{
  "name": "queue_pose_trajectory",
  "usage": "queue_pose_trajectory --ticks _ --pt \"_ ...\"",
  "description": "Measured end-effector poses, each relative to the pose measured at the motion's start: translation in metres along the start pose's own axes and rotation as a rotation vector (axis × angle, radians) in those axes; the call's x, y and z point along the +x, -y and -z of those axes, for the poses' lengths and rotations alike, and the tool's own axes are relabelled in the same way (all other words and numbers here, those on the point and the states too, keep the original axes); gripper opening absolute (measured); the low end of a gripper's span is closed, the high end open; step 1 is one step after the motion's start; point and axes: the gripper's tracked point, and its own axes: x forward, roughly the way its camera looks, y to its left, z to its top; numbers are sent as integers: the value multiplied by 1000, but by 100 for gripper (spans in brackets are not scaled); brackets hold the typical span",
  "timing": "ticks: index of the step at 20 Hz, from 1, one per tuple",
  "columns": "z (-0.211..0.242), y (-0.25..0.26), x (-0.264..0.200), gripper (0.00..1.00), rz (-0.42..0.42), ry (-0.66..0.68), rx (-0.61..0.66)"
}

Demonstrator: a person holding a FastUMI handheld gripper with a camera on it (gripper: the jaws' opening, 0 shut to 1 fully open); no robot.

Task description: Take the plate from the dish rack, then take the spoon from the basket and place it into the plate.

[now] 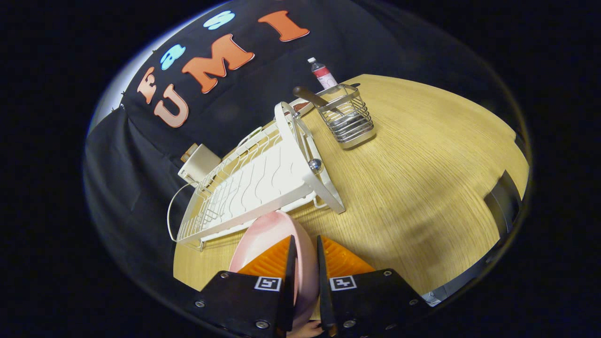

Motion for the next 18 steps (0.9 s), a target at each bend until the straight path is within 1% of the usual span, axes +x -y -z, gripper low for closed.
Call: queue_pose_trajectory --ticks 1,4,5,6,7,8,9,10,11,12,13,16,18 --pt "1 0 -1 23 1 4 -6" --pt "4 4 4 26 39 22 -57" --pt "4 6 6 28 65 28 -82" --pt "3 11 7 30 108 37 -122" --pt "-2 15 7 33 141 57 -174" --pt "-8 12 5 37 147 77 -202" --pt "-13 7 2 44 140 93 -216" --pt "-18 3 -1 48 136 109 -229" --pt "-23 3 -4 53 146 128 -247" --pt "-29 5 -5 55 164 148 -268" --pt "-35 7 -8 60 183 172 -290" --pt "-59 6 -23 66 214 266 -334" --pt "-74 0 -36 69 202 350 -351"
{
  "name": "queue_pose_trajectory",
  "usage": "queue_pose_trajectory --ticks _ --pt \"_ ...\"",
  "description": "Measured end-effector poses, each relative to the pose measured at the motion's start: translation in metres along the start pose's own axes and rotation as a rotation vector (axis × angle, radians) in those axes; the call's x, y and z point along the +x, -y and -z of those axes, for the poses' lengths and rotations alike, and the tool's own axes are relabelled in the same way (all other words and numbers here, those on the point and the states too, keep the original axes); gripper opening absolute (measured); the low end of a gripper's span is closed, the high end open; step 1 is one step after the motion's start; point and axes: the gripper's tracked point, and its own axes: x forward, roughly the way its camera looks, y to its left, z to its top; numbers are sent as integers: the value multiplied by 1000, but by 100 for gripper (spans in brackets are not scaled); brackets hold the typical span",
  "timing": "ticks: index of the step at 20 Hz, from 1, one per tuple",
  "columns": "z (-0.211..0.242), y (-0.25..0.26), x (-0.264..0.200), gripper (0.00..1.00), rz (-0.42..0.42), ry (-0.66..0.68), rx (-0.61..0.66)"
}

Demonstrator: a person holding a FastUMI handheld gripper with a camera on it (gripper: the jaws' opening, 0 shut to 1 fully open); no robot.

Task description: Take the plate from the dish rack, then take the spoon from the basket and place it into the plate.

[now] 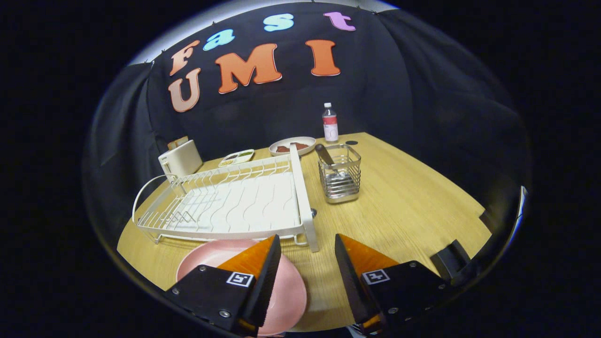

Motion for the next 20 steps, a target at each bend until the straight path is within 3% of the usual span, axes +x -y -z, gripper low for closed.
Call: queue_pose_trajectory --ticks 6,13,17,20 --pt "-50 30 8 71 118 178 -67" --pt "-69 28 44 71 106 175 -98" --pt "-77 48 75 71 175 168 -169" --pt "-77 46 90 68 167 152 -211"
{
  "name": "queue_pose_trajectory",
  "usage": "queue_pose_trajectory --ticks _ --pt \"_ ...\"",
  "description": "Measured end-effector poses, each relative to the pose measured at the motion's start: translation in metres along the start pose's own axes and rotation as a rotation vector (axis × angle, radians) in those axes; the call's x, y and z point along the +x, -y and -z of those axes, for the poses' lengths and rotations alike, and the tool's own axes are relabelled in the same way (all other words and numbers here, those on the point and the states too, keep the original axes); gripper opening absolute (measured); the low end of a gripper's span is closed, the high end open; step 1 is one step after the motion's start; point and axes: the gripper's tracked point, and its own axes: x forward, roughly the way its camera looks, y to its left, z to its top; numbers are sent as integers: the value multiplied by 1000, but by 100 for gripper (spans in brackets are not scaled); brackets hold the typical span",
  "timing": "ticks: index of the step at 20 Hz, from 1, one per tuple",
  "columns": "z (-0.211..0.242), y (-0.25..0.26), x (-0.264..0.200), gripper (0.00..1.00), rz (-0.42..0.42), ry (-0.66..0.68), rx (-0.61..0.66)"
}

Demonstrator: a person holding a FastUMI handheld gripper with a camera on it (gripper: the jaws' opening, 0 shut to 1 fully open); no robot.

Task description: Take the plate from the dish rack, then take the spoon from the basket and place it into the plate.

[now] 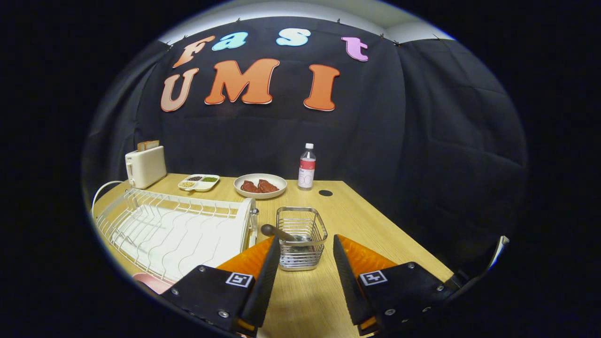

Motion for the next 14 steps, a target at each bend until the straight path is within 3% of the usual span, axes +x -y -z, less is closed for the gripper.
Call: queue_pose_trajectory --ticks 7,14 --pt "2 -10 3 61 -71 10 -23" --pt "-11 -21 21 61 -100 62 -46"
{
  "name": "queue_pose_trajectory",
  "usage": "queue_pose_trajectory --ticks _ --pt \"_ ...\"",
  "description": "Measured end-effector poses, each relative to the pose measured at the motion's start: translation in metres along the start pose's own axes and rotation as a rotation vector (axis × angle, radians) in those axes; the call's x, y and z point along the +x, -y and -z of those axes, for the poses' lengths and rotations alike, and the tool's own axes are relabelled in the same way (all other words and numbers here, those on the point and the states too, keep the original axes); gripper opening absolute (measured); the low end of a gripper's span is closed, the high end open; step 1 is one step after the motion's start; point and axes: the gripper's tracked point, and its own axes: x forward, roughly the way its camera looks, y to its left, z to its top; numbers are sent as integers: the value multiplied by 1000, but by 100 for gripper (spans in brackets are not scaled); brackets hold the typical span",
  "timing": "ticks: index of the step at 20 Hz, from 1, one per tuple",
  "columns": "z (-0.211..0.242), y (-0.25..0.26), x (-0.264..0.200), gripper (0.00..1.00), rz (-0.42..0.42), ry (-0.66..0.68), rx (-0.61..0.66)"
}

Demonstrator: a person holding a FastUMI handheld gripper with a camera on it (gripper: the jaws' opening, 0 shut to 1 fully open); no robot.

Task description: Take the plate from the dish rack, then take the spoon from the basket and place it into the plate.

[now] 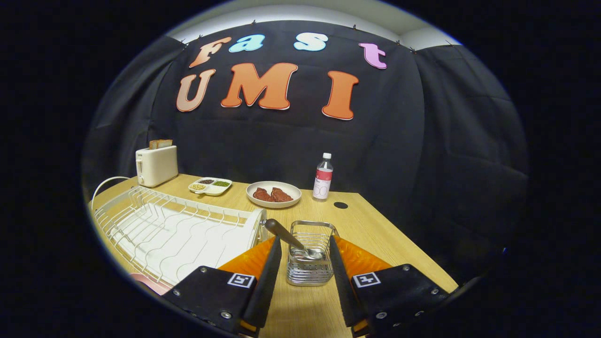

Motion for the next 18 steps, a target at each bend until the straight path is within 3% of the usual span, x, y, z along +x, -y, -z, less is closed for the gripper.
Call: queue_pose_trajectory --ticks 8,12,18 --pt "2 -3 13 61 -44 -8 49" --pt "2 9 14 61 -7 -3 65" --pt "19 34 13 48 37 -37 106"
